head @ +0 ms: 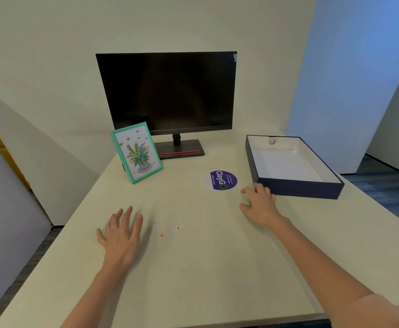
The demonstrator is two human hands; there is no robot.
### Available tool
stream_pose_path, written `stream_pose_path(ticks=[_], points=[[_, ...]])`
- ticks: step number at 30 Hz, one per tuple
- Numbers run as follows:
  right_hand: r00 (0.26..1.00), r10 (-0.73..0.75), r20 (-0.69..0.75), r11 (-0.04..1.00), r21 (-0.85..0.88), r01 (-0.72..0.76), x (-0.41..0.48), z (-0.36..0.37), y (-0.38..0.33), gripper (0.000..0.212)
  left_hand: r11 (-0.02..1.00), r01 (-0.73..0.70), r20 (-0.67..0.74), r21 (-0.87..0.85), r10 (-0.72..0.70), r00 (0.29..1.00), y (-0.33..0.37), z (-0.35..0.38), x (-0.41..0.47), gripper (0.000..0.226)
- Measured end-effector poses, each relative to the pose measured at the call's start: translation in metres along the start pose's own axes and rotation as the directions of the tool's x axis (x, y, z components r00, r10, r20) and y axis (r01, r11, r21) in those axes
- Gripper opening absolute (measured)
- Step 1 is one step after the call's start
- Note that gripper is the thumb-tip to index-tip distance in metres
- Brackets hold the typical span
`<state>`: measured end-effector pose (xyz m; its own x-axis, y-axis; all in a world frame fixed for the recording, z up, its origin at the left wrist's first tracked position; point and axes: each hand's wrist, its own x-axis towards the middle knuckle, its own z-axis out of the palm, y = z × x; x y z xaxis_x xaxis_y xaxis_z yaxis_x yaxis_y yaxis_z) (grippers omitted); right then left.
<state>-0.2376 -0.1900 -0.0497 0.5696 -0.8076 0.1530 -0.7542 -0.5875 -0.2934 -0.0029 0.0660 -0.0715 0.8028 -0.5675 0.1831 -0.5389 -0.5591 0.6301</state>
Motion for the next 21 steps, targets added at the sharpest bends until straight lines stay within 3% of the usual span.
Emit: stream_pose_path(ticks=[3, 6, 8, 11, 13, 17, 21], points=[[0.970, -0.241, 0.037, 0.954, -0.173, 0.244, -0.010, 0.014, -0.023, 0.050, 1.000, 0.007, 0.002, -0.013, -0.007, 1.000, 0.000, -0.001, 0.000, 0.050], [0.947, -0.221, 0.234, 0.955, -0.144, 0.258, -0.017, 0.020, -0.042, 0.068, 1.000, 0.010, 0.004, -0.025, -0.010, 1.000, 0.001, -0.002, -0.002, 0.050], [0.924, -0.200, 0.327, 0.975, -0.022, 0.219, -0.022, 0.020, -0.053, 0.071, 0.999, 0.013, 0.000, -0.038, -0.013, 1.000, 0.001, -0.003, -0.002, 0.049], [0.809, -0.361, 0.464, 0.931, 0.225, 0.286, -0.043, 0.026, -0.079, 0.067, 0.998, 0.016, 0.002, -0.055, -0.016, 1.000, 0.001, -0.003, -0.002, 0.050], [0.769, -0.447, 0.457, 0.890, 0.317, 0.328, -0.042, 0.030, -0.094, 0.062, 0.997, 0.017, 0.002, -0.071, -0.017, 1.000, 0.001, -0.003, -0.002, 0.049], [0.897, -0.306, 0.319, 0.932, 0.290, 0.215, 0.020, 0.027, -0.105, 0.062, 0.997, 0.012, 0.003, -0.074, -0.011, 1.000, 0.001, -0.001, -0.003, 0.049], [0.915, -0.174, 0.363, 0.982, 0.134, 0.133, 0.080, 0.045, -0.103, 0.068, 0.995, 0.011, -0.001, -0.101, -0.011, 1.000, 0.001, -0.001, -0.002, 0.048]])
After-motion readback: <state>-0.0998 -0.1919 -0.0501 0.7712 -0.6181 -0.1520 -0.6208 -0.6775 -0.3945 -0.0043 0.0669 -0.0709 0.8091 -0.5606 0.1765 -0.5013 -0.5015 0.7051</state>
